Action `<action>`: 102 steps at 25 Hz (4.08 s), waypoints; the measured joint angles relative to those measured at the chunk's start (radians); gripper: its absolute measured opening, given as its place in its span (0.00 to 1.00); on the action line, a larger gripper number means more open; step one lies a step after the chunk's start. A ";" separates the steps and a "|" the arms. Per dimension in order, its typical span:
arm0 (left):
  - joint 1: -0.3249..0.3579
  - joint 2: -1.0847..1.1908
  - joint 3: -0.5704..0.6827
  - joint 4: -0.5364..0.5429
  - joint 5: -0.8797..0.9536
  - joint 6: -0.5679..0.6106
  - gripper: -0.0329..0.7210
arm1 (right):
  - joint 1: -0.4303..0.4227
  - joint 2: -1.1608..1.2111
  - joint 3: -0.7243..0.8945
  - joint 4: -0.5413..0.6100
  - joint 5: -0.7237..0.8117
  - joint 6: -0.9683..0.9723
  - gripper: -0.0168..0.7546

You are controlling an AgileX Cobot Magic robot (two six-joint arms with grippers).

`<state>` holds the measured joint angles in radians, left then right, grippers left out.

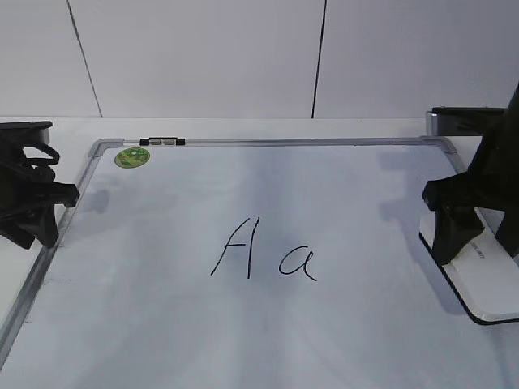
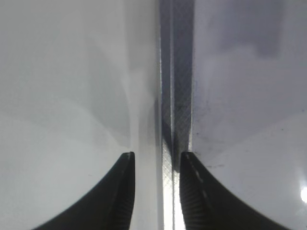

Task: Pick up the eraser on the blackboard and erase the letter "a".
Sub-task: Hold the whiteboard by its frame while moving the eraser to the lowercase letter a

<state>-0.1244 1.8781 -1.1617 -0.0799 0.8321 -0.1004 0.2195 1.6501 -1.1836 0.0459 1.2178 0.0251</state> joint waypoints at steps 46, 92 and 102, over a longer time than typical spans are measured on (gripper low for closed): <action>0.000 0.021 -0.005 -0.016 -0.008 -0.010 0.07 | 0.000 0.000 -0.002 0.020 0.000 -0.016 0.72; 0.000 0.021 -0.005 -0.018 -0.012 -0.010 0.07 | 0.227 0.242 -0.212 -0.001 -0.131 -0.019 0.71; 0.000 0.021 -0.005 -0.018 -0.012 -0.010 0.07 | 0.244 0.293 -0.230 0.023 -0.152 -0.025 0.71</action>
<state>-0.1244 1.8988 -1.1664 -0.0974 0.8199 -0.1105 0.4633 1.9431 -1.4132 0.0692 1.0654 0.0000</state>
